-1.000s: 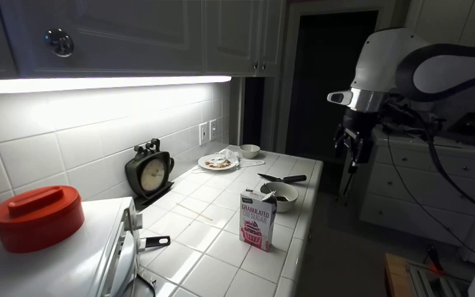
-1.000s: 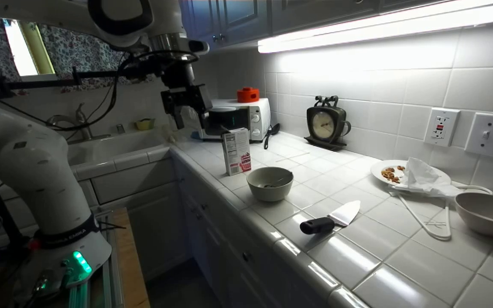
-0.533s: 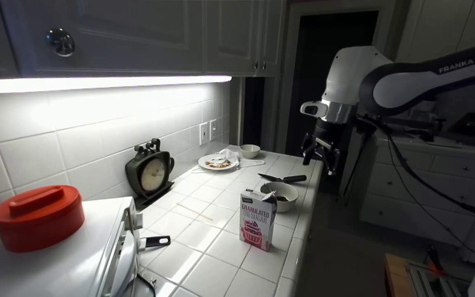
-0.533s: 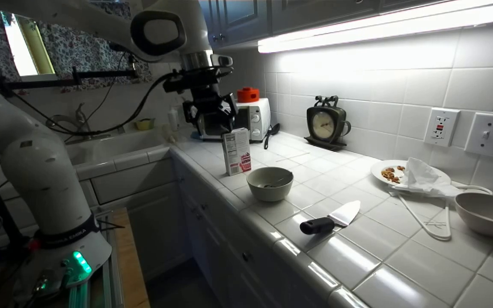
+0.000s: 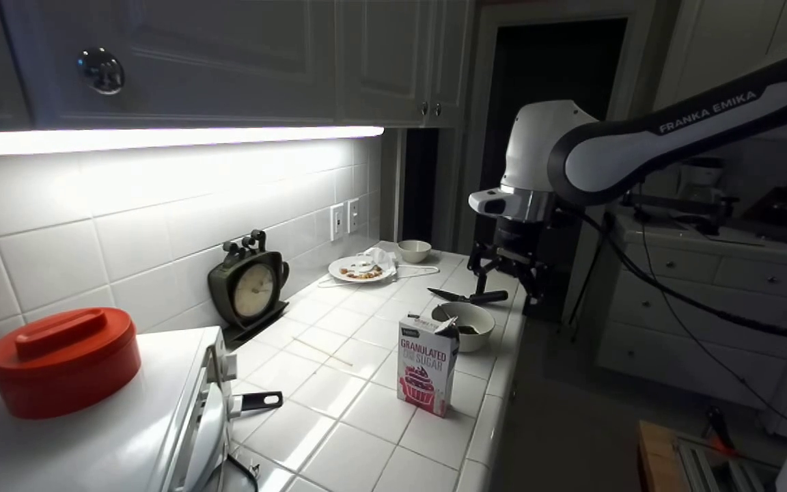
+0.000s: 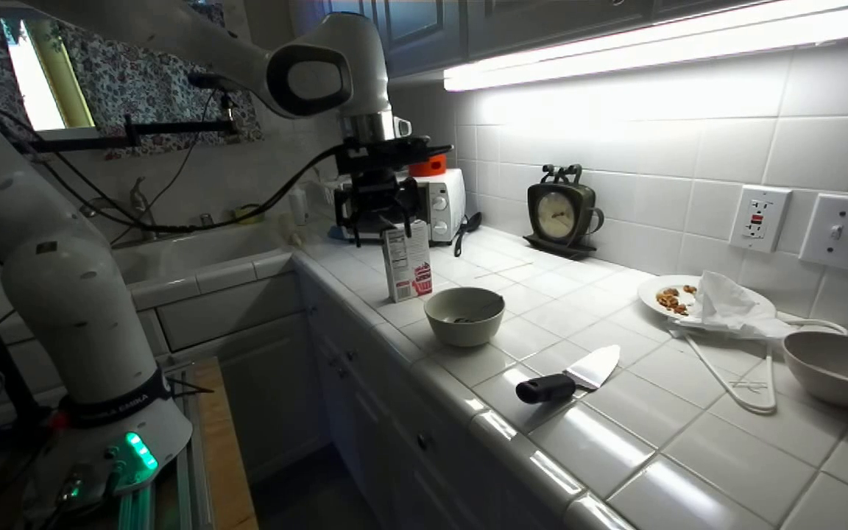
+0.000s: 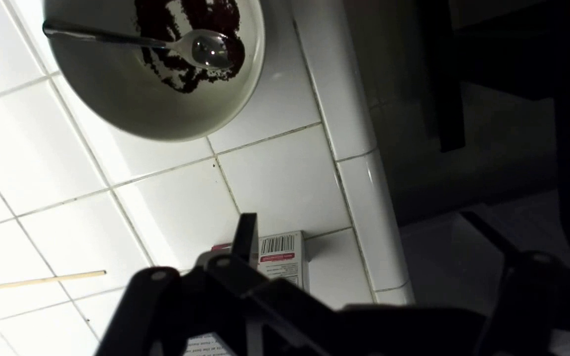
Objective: Turn the box on the table around
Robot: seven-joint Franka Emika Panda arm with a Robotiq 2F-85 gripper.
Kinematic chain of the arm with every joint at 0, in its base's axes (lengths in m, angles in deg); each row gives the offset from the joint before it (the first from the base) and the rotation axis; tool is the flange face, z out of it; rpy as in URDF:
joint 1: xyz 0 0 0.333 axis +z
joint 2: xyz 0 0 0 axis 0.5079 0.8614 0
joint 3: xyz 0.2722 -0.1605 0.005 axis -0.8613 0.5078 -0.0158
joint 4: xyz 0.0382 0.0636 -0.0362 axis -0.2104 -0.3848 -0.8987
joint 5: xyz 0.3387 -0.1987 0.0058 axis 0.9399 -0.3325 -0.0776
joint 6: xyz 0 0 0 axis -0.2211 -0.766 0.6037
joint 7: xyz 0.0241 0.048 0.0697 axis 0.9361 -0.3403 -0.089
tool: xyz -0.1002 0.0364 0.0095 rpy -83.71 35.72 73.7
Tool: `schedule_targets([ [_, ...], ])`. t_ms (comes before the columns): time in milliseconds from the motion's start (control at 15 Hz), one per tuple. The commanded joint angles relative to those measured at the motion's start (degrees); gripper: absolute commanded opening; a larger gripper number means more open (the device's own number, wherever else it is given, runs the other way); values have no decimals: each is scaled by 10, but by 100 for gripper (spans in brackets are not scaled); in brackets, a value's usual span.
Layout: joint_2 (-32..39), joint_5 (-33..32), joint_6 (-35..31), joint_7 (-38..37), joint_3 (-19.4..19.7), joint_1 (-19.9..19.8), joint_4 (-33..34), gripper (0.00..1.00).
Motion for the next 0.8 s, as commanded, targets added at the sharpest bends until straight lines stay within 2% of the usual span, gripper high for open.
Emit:
schedule_targets([
  [0, 8, 13, 0, 21, -30, -33, 3, 100],
  [400, 31, 20, -19, 55, -35, -33, 11, 100],
  [733, 77, 99, -87, 80, -62, -19, 20, 100],
])
